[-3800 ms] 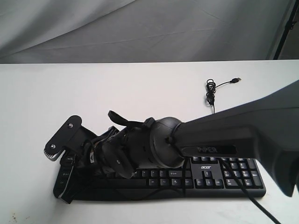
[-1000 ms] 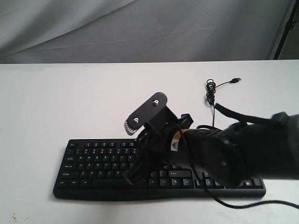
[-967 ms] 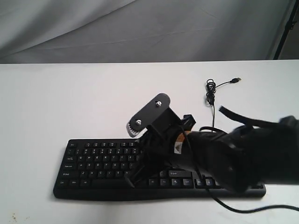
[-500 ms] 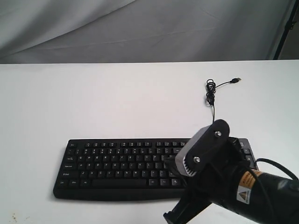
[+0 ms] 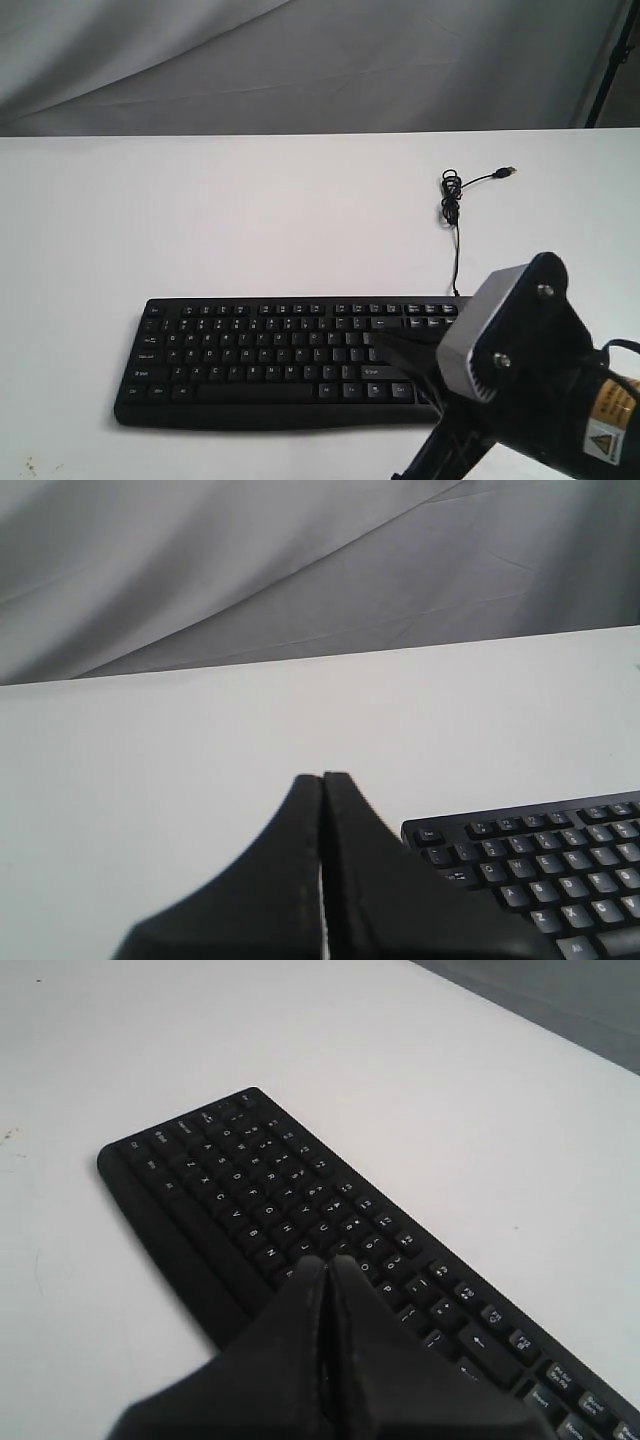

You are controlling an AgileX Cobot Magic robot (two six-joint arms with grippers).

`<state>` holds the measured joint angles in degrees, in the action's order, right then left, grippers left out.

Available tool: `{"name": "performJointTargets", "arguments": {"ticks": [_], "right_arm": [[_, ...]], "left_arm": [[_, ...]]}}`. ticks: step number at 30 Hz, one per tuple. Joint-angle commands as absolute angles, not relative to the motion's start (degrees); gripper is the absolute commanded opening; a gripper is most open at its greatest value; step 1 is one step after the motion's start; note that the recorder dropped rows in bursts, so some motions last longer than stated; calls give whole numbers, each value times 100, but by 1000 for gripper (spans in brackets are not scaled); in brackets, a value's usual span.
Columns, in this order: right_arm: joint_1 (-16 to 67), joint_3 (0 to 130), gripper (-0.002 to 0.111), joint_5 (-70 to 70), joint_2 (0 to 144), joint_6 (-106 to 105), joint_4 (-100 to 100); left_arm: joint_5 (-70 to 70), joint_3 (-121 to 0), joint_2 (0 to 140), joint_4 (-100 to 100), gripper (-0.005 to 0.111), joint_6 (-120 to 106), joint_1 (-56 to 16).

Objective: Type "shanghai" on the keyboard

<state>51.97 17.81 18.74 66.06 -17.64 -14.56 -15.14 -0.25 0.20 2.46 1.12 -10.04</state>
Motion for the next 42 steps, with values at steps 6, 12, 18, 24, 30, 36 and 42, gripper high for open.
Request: {"name": "performJointTargets", "arguments": {"ticks": [6,12,18,24,30,36,42], "right_arm": [[5204,1271,0,1842,5723,-1740,-1292],[5193,1169,0,1708,4907,-1740,-1292],[4543,1169,0,915,4100,-1716,-1121],[3666,1169,0,-258,3171,-1311,-957],[2962,700,0,-283,1921,-1311,-745],[2401,92,0,-220,863,-1311,-745],[2390,0,0,-194,495,-1311,-745]], "left_arm": [[-1498,0,0,251,0,128,-1024],[-1498,0,0,251,0,128,-1024],[-1498,0,0,251,0,128,-1024],[-1498,0,0,251,0,128,-1024],[-1498,0,0,251,0,128,-1024],[-1498,0,0,251,0,128,-1024],[-1498,0,0,251,0,128,-1024]]}}
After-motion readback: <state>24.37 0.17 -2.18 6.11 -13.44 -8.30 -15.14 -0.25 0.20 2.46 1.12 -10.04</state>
